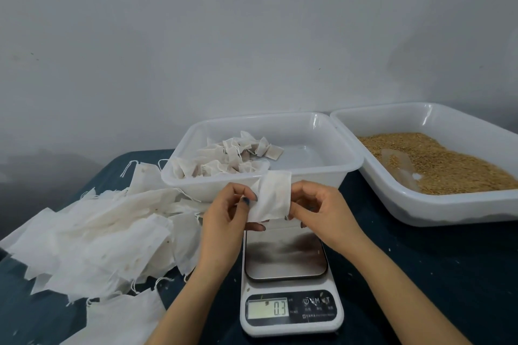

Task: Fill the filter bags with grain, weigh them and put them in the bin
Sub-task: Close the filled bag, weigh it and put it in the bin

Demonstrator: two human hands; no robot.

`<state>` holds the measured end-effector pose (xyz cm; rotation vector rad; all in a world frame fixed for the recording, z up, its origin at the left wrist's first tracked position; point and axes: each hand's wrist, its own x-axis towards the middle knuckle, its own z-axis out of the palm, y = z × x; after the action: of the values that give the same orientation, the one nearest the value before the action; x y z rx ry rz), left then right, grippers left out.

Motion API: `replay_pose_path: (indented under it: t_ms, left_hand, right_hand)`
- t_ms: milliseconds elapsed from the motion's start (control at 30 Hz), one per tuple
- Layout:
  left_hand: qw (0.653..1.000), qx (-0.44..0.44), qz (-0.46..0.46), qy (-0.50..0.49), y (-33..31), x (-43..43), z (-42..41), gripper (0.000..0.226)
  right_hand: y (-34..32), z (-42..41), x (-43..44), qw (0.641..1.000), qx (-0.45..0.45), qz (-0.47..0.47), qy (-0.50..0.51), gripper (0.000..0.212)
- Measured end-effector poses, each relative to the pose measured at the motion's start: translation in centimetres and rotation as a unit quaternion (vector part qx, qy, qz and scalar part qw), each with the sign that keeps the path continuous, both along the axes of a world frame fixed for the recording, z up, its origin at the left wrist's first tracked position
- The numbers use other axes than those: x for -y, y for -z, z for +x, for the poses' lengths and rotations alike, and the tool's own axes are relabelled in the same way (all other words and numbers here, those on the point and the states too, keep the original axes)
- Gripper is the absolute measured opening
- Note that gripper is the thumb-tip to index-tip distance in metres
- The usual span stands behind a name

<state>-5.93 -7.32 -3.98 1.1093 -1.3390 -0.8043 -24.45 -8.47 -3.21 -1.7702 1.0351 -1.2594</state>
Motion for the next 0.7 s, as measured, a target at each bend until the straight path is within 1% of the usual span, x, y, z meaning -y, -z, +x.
replay_pose_path:
  t_ms: [67,133,200,300,333,367,400,467,500,533,600,700]
  left_hand:
    - [1.0,-0.002,-0.01,-0.01,0.04,0.05,0.02,0.032]
    - [0.999,-0.014,-0.017,-0.025,-0.05,0.01,0.16,0.035]
    - [0.999,-0.02,-0.033,-0.035,-0.13,-0.06,0.41,0.038]
    - [0.997,0.038,-0.056,-0.043,-0.35,-0.24,0.8,0.043]
    - [0.996,0.051,-0.064,-0.024,-0.44,-0.31,0.75,0.039]
    - [0.995,0.071,-0.071,0.004,-0.52,-0.42,0.69,0.03]
    - [0.99,0.113,-0.08,0.025,-0.57,-0.46,0.7,0.03]
    - [0.964,0.241,-0.108,0.022,-0.35,-0.57,0.86,0.063]
    - [0.948,0.295,-0.116,0.01,-0.32,-0.56,0.83,0.077]
    - [0.933,0.337,-0.123,0.001,-0.29,-0.62,0.77,0.086]
    - [0.911,0.386,-0.142,-0.014,-0.22,-0.74,0.61,0.092]
    - [0.883,0.437,-0.167,-0.036,-0.31,-0.77,0.53,0.084]
  right_hand:
    - [0.07,0.0,0.04,1.0,-0.007,-0.012,0.011,0.032]
    - [0.15,-0.06,0.15,1.0,0.004,-0.008,0.018,0.042]
    - [0.33,-0.05,0.25,1.0,0.008,-0.001,0.018,0.045]
    - [0.64,-0.06,0.37,1.0,-0.001,-0.001,0.019,0.046]
    - [0.68,-0.13,0.41,1.0,-0.002,0.001,0.018,0.046]
    - [0.67,-0.21,0.43,1.0,-0.003,0.004,0.014,0.046]
    - [0.61,-0.27,0.41,1.0,-0.003,0.008,0.004,0.043]
    - [0.45,-0.27,0.27,1.0,-0.006,0.014,-0.021,0.041]
    - [0.45,-0.28,0.18,0.999,-0.011,0.014,-0.029,0.041]
    - [0.5,-0.27,0.12,0.999,-0.02,0.013,-0.032,0.041]
    - [0.65,-0.23,0.08,0.998,-0.038,0.018,-0.041,0.041]
    - [0.83,-0.1,0.08,0.996,-0.062,0.025,-0.057,0.042]
